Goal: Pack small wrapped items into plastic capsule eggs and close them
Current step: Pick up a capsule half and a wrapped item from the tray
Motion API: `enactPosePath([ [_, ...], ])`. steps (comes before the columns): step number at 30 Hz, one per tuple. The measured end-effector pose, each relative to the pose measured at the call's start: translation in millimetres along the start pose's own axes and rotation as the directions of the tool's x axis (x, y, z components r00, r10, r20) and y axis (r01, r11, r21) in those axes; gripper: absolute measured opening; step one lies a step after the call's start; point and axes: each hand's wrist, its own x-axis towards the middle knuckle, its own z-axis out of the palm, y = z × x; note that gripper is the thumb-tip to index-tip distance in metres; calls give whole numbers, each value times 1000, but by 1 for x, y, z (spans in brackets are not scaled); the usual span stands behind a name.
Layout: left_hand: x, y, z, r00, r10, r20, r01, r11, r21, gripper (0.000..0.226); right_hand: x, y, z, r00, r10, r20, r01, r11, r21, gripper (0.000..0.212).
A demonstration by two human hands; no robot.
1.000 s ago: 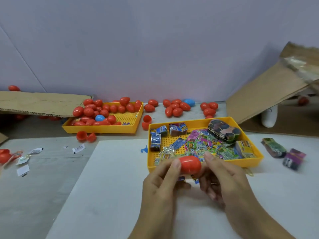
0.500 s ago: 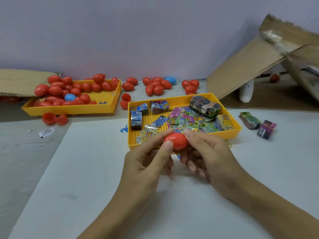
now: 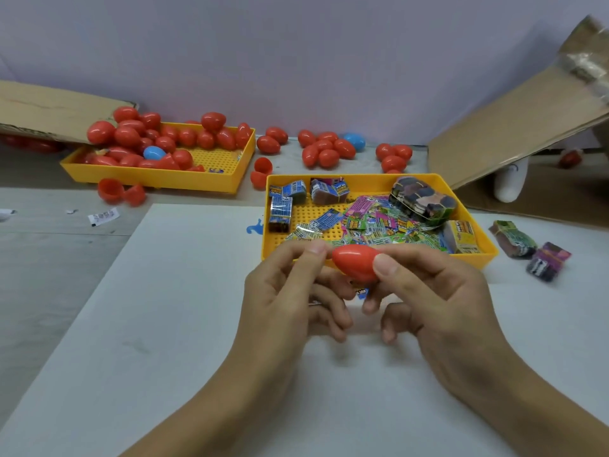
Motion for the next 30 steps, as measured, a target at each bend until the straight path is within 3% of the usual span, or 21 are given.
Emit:
enactPosePath([
  [4, -1, 2, 2, 1000, -25, 17, 25, 1000, -5, 37, -2, 3, 0, 998, -64, 2, 64, 996, -59, 31],
  [8, -2, 2, 3, 999, 45, -3, -45, 997, 62, 22, -3, 2, 1, 992, -108, 62, 110, 993, -37, 33],
  [12, -4, 3, 1, 994, 98, 56, -101, 993, 64, 23, -1, -1, -3, 1000, 26, -3, -26, 998, 59, 25],
  [16, -6, 0, 1, 985, 147, 89, -156, 982, 103, 27, 1, -2, 1, 996, 91, -24, -90, 995, 32, 44],
  [20, -7, -1, 1, 972, 192, 132, -210, 968, 139, 31, -1, -2, 3, 999, 28, -21, -28, 1000, 0, 20],
  [24, -7, 1, 1, 992, 108, 65, -112, 991, 66, 31, -2, -3, 2, 999, -22, -36, 21, 999, -26, 30],
  [30, -7, 4, 5, 999, 46, 6, -47, 990, 132, 28, -4, -2, 2, 996, -90, 28, 92, 992, -89, 32],
])
